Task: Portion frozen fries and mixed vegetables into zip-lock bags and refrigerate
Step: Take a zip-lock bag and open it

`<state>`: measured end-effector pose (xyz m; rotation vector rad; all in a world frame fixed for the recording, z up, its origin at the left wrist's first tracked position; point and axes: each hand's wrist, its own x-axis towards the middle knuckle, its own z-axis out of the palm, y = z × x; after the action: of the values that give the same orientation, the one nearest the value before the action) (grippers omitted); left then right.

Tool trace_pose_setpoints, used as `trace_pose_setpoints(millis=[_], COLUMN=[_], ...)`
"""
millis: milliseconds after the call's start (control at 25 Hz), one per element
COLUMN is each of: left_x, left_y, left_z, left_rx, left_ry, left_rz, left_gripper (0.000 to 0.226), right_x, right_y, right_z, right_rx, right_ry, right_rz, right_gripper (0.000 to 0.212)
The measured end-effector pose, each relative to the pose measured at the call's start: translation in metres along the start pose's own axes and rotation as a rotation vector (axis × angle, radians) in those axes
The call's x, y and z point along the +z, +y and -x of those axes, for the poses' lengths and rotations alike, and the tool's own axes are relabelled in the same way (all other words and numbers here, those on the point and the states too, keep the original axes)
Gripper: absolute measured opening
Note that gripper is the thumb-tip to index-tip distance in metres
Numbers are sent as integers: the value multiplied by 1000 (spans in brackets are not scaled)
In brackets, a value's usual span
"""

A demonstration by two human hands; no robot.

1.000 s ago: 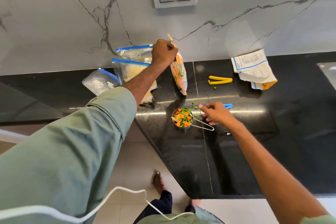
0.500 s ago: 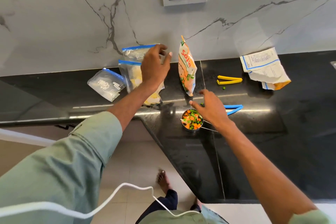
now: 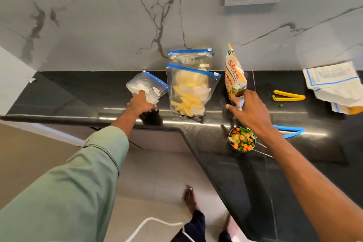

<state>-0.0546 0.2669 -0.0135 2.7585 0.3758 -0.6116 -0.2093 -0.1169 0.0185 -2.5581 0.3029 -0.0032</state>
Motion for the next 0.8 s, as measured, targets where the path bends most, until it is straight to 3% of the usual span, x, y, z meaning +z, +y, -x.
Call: trace_pose_setpoints(millis=[120,320,440,640,800], left_x=[17,7,-4,-25,-46], left_y=[10,20,31,46,48], left_z=[0,-6,4,28,42], left_rx=[108,215,190,115,38], left_ry=[129,292,418,646,648], left_rz=[-131,-211,-121,271,615], left_gripper=[89,42,44,26,24], right_x=[4,4,2,-9,-18], right_y=[3,5,2,-7,-12], right_z=[0,-4,-3,-1,4], right_rx=[16,54,72,131,118], right_ry=[0,24,61,78,81], right_rz=[14,22,29,18,58], right_gripper=[59,55,48,46,48])
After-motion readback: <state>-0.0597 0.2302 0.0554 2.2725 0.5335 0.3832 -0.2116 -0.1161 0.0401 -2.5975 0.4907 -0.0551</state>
